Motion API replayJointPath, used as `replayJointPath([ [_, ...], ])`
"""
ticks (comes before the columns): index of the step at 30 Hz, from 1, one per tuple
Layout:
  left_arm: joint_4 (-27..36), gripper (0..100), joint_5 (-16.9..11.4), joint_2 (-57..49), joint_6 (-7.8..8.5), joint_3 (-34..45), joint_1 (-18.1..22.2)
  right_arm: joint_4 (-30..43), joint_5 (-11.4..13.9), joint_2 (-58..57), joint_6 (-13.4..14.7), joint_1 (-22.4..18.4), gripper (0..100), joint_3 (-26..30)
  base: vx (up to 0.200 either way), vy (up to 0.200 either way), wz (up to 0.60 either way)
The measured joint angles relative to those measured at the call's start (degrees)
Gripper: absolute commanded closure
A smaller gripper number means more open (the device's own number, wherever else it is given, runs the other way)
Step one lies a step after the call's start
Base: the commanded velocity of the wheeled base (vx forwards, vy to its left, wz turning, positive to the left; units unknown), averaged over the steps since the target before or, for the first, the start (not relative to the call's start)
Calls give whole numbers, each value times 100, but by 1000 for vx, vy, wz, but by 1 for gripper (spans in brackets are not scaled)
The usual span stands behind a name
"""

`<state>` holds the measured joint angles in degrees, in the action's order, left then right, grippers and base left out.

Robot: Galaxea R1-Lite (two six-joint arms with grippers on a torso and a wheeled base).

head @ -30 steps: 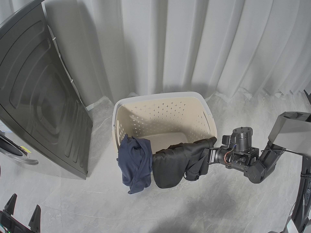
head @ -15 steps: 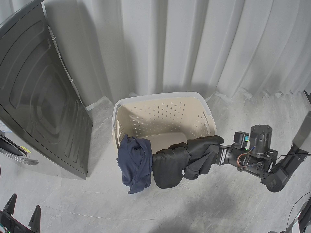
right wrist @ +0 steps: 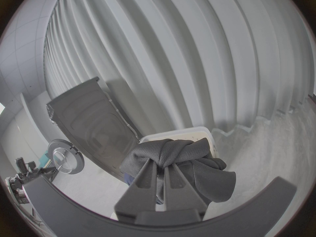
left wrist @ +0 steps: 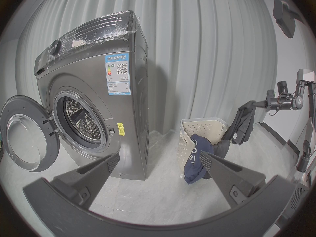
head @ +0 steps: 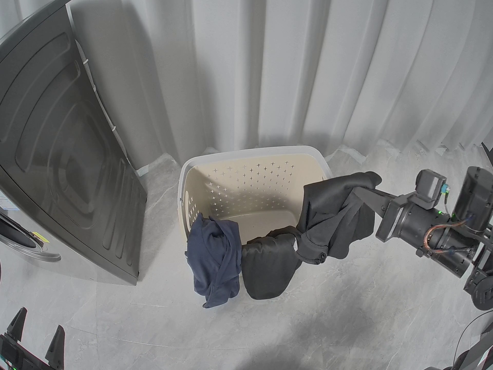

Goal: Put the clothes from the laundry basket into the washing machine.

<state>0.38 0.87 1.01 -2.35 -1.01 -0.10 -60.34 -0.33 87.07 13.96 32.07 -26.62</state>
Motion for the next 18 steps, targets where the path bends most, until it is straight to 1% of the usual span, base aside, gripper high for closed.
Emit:
replayJointPath([
  [2,0,0,0,2,0,0,0,46,17,-232,-17,85,100,-13,0,0,0],
  [8,2,0,-11,2,11,0,0,78,38,-628,-85,194,100,-33,-200,0,0],
  [18,5,0,-13,0,11,0,0,71,49,-768,-94,257,100,6,-200,0,0],
])
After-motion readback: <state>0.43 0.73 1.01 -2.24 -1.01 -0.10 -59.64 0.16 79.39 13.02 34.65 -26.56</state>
